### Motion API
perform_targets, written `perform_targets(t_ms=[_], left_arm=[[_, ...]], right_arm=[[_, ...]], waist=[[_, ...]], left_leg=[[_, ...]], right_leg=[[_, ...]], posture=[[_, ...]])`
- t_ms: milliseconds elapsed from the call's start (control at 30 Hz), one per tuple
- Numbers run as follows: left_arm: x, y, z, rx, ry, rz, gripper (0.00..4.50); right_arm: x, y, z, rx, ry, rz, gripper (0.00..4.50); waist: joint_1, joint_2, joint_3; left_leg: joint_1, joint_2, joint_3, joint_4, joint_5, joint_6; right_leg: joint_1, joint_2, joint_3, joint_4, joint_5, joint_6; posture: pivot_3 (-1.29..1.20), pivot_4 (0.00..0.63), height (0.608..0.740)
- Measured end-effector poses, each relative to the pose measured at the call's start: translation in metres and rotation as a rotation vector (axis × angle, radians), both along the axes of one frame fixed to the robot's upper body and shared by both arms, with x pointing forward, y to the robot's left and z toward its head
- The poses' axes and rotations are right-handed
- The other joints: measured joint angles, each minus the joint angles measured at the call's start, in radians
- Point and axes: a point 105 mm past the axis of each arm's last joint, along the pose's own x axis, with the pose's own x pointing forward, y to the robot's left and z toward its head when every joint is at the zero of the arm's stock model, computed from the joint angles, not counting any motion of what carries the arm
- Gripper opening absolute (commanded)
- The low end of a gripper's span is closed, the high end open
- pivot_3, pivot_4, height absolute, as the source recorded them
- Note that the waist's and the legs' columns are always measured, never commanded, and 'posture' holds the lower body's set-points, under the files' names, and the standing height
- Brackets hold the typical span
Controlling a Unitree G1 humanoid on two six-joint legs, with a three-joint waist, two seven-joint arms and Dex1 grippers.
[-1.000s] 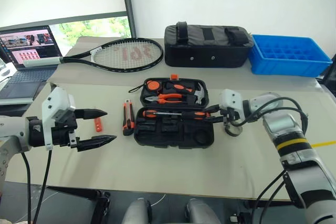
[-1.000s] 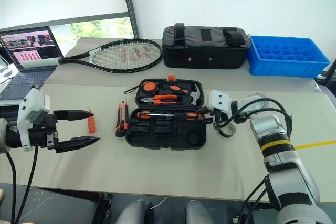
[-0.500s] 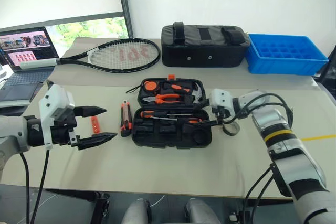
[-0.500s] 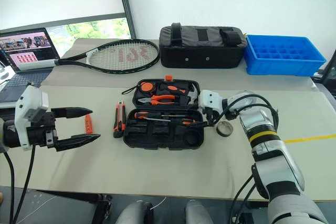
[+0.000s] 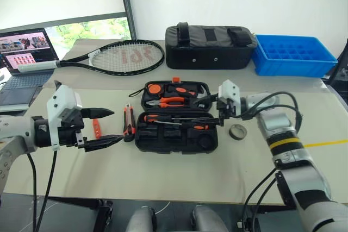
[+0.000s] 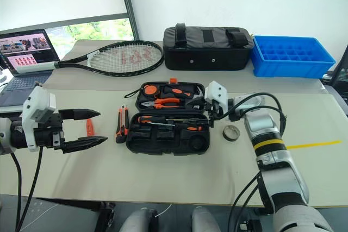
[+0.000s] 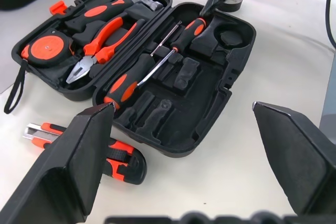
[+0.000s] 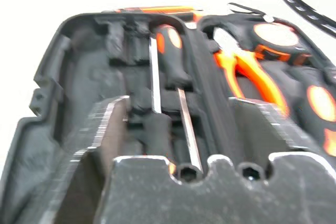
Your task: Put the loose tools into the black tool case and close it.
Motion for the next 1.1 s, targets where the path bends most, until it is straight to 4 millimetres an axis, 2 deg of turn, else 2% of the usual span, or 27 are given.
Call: perform_targets(t_ms=[167,233,367,533,767,900,967,1100], left_arm=[[0.001,0.002,-0.001,0.001,0.010,0.005,4.50],[0.001,0.002,-0.001,0.000,0.012,0.003,4.50],[0.001,0.003,-0.001,0.002,0.014,0.001,4.50],[0.000,0.005,-0.003,0.010,0.025,0.007,4.50],[-0.004,0.009,-0.022,-0.024,0.066,0.046,4.50],[0.006,0.027,-0.035,-0.060,-0.019,0.235,4.50],[0.011,0.041,-0.044,-0.075,-0.041,0.367,4.50],[0.019,0.071,-0.047,-0.096,-0.100,0.595,4.50]], right_arm=[[-0.003,0.005,-0.011,-0.015,0.022,0.007,0.59],[-0.003,0.007,-0.014,-0.035,0.010,0.005,0.05],[0.001,0.006,-0.032,-0.119,0.005,-0.028,0.05],[0.004,0.009,-0.035,-0.168,-0.030,-0.032,0.05],[0.004,0.009,-0.034,-0.167,-0.045,-0.036,0.05],[0.005,0.003,-0.025,-0.100,-0.052,-0.067,0.05],[0.004,-0.003,-0.011,-0.047,-0.063,-0.078,0.60],[-0.005,-0.010,0.014,0.036,-0.091,-0.053,1.80]], waist=[[0.001,0.000,0.000],[0.000,0.000,0.000],[0.000,0.000,0.000],[-0.001,-0.001,-0.001],[0.000,-0.002,-0.001],[0.001,-0.002,0.000],[0.003,-0.002,0.000],[0.004,-0.002,-0.001]], left_leg=[[0.000,0.000,0.001,0.000,0.000,0.000],[0.000,0.000,0.001,0.000,0.000,0.000],[0.000,0.000,0.001,0.000,0.000,0.000],[0.004,0.000,0.002,0.000,0.000,0.000],[0.005,0.001,0.002,0.000,0.000,0.000],[0.003,0.001,0.001,-0.001,0.000,0.000],[0.001,0.001,-0.001,-0.001,0.000,0.000],[0.001,0.000,-0.003,-0.002,0.000,0.000]], right_leg=[[0.000,0.000,0.000,0.000,0.000,0.000],[-0.001,0.001,0.000,0.000,0.000,0.000],[-0.001,0.001,-0.001,0.000,0.000,0.000],[0.002,0.001,0.000,0.000,0.000,0.000],[0.002,0.000,0.000,0.000,0.000,0.000],[0.000,-0.001,0.000,0.000,0.000,-0.001],[-0.001,-0.002,0.000,0.000,0.000,-0.001],[0.000,-0.003,-0.001,-0.001,0.000,-0.001]], posture=[[0.00,0.150,0.707],[0.00,0.150,0.707],[0.00,0.150,0.707],[0.00,0.150,0.707],[0.00,0.150,0.707],[0.00,0.150,0.707],[0.00,0.150,0.707],[0.00,0.150,0.707]])
